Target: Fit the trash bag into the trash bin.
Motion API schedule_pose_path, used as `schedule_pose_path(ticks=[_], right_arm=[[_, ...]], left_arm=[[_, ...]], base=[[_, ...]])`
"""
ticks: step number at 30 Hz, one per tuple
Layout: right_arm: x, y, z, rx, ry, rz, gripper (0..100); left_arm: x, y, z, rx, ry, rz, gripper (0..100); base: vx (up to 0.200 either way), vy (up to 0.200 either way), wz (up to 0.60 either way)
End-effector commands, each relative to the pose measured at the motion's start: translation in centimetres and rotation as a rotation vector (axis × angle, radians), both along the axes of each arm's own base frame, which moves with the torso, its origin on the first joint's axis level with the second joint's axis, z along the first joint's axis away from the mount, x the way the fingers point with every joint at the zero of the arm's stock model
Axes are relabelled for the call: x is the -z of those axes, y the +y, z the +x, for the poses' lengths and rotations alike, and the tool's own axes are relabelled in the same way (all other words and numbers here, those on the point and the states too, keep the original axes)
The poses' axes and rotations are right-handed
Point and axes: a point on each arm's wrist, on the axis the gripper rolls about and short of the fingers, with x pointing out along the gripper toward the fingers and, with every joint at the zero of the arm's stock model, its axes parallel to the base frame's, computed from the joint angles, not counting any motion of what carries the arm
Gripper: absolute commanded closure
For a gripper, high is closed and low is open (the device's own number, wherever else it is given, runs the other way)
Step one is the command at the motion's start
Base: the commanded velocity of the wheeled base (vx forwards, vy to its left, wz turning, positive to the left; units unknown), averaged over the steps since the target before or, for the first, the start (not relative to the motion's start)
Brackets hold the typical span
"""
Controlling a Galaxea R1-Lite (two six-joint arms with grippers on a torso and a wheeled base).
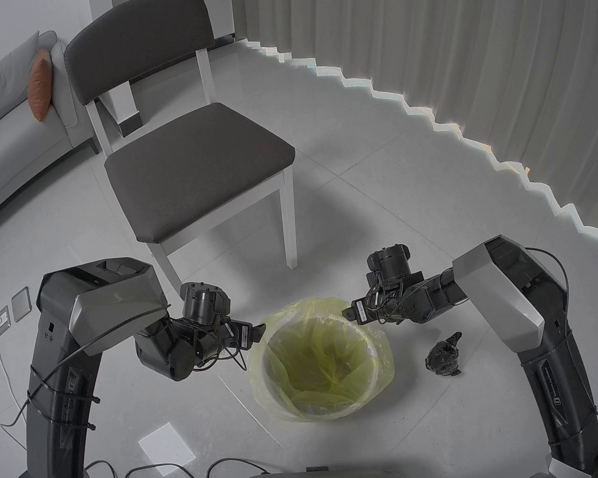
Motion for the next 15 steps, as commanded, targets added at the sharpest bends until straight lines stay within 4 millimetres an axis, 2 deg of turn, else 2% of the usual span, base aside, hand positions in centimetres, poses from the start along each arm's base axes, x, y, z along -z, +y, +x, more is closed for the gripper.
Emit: schedule_pose_path(ticks=[1,4,6,7,12,13,15], right_arm=[[-0.9,0.1,-0.4,-0.004,-0.004,0.002,0],[-3.3,-0.8,-1.1,0.004,-0.017,0.005,0],[-3.8,-1.1,-1.1,0.008,-0.02,0.006,0],[-4.7,-2.1,-1.3,0.027,-0.023,0.007,0],[-6.4,-4.0,-1.8,0.062,-0.027,0.012,0],[-7.4,-5.0,-2.2,0.077,-0.031,0.016,0],[-8.0,-5.7,-2.5,0.085,-0.029,0.02,0]], left_arm=[[1.1,-0.2,0.6,0.001,0.008,0.011,0],[1.4,-0.4,1.3,0.001,0.016,0.04,0],[1.4,-0.5,1.4,0.001,0.019,0.041,0],[1.3,-0.6,1.5,0.002,0.021,0.04,0],[0.8,-0.4,1.3,-0.001,0.012,0.032,0],[-0.3,-0.1,0.9,-0.007,0.003,0.027,0],[-1.5,0.1,0.6,-0.01,-0.014,0.013,0]], base=[[0.0,0.0,0.0],[0.0,0.0,0.0],[0.0,0.0,0.0],[0.0,0.0,0.0],[0.0,0.0,0.0],[0.0,0.0,0.0],[0.0,0.0,0.0]])
